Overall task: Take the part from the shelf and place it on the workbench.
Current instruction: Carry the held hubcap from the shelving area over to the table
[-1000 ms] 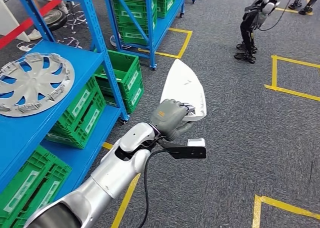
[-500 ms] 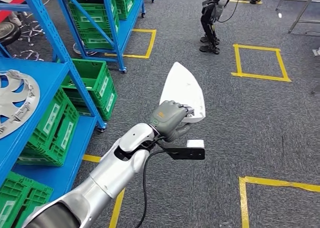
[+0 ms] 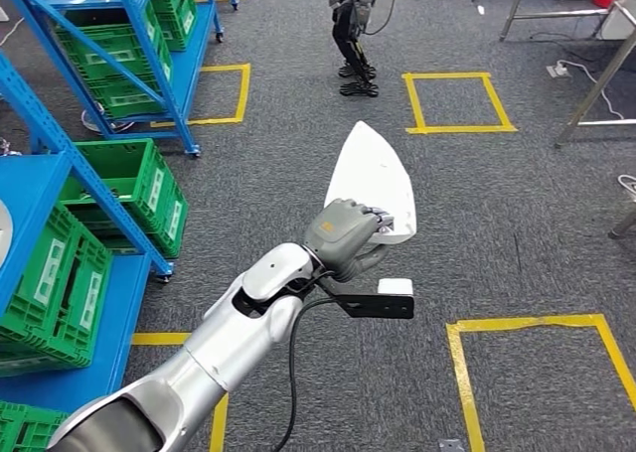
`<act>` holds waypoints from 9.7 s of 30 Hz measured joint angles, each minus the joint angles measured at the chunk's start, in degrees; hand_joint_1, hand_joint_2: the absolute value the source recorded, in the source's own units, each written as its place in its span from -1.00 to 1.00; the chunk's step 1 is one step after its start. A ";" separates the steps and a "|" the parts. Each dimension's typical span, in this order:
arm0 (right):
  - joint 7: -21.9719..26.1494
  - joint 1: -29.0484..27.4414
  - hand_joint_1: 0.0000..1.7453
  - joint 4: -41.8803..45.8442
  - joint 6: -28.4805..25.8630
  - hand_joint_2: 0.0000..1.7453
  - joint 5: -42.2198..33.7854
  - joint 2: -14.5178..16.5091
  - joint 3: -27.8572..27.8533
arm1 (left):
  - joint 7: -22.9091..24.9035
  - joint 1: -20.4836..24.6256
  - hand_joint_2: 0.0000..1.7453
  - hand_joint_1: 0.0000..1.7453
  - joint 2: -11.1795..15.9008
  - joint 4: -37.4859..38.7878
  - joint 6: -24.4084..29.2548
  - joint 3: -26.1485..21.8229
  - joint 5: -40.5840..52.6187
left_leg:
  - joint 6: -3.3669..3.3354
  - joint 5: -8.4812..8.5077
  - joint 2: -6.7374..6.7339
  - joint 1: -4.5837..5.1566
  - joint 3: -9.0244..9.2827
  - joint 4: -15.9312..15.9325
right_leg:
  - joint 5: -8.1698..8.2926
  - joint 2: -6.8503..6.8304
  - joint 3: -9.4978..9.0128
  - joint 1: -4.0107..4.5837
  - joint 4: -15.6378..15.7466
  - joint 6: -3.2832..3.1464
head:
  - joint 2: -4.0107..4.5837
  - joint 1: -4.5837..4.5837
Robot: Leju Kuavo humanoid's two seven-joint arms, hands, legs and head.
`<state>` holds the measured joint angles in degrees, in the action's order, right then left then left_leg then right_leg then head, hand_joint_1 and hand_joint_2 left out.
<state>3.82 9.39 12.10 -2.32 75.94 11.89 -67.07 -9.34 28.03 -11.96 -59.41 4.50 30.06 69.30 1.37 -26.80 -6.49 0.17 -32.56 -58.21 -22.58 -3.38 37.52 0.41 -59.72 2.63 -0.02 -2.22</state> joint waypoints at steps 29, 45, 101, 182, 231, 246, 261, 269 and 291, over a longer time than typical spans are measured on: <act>-0.10 -0.69 -1.00 -0.01 -0.04 -1.00 -0.60 -0.17 -0.14 | -0.33 0.33 1.00 1.00 -0.18 1.59 -0.31 0.93 -0.40 | -0.26 0.37 1.45 -0.31 -0.39 -0.04 | 0.53 -0.68 0.16 -0.28 0.24 0.53 | 0.00 0.09; -0.07 -0.61 -1.00 0.01 -0.02 -1.00 -0.46 -0.19 -0.14 | -0.54 0.81 1.00 1.00 0.29 2.45 -0.52 1.70 -0.89 | 1.09 0.85 11.68 -1.65 -1.69 -0.64 | 1.92 11.31 1.51 -1.50 0.47 0.05 | 0.00 -0.41; 0.25 -0.61 -1.00 0.01 -0.21 -1.00 0.08 -0.48 -0.17 | -0.35 1.87 1.00 1.00 -0.23 4.34 -0.85 4.11 -2.38 | 1.56 -5.16 6.23 -0.76 -9.24 -15.32 | 0.07 4.42 -0.20 -0.92 0.58 -1.75 | 0.00 0.03; -1.40 0.85 -1.00 -0.03 0.39 -1.00 3.27 -0.11 0.57 | 3.24 13.99 1.00 1.00 -2.72 12.56 -0.87 3.19 3.93 | 2.08 3.18 6.42 -1.35 -1.00 2.37 | -0.02 4.50 -0.68 -1.59 0.65 -0.01 | 0.00 -0.15; -2.78 1.53 -1.00 -0.03 0.36 -1.00 4.83 0.52 1.82 | 12.04 22.95 1.00 1.00 2.79 27.69 2.48 -21.96 15.79 | 1.63 3.41 6.42 -1.17 -1.28 2.33 | 0.48 4.42 -0.87 -1.73 1.42 0.50 | 0.00 -0.16; -2.66 1.35 -1.00 -0.03 0.35 -1.00 4.82 0.66 1.82 | 14.69 23.71 1.00 1.00 5.40 26.80 5.35 -28.03 18.87 | 1.63 3.41 6.43 -1.17 -1.28 2.33 | 0.47 4.40 -0.86 -1.72 1.42 0.49 | 0.00 -0.16; -2.60 1.33 -1.00 -0.03 0.36 -1.00 5.16 0.87 1.82 | 15.06 23.70 1.00 1.00 5.69 25.01 5.27 -30.94 20.59 | 1.60 3.38 6.42 -1.16 -1.30 2.29 | 0.47 4.40 -0.87 -1.74 1.45 0.49 | 0.00 -0.16; -2.60 1.37 -1.00 -0.03 0.36 -1.00 5.28 0.95 1.82 | 15.06 23.70 1.00 1.00 5.71 24.46 5.29 -31.28 20.64 | 1.26 3.15 6.43 -1.08 -1.54 1.85 | 0.48 4.39 -0.87 -1.86 1.47 0.60 | 0.00 -0.18; -2.70 1.47 -1.00 -0.07 0.30 -1.00 5.34 1.34 1.82 | 14.92 23.56 1.00 1.00 5.15 23.24 5.37 -31.72 20.69 | 2.32 1.50 6.10 -1.95 0.50 2.32 | 0.71 3.75 0.11 -1.45 0.80 0.28 | 0.00 -0.20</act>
<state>1.12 10.87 12.03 -2.02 81.29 13.23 -65.24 5.58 51.59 -6.81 -36.17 9.87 -1.66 89.98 3.69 -25.29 -0.39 -1.78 -32.06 -55.89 -21.87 0.38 37.63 -1.04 -58.92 2.91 -0.02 -2.42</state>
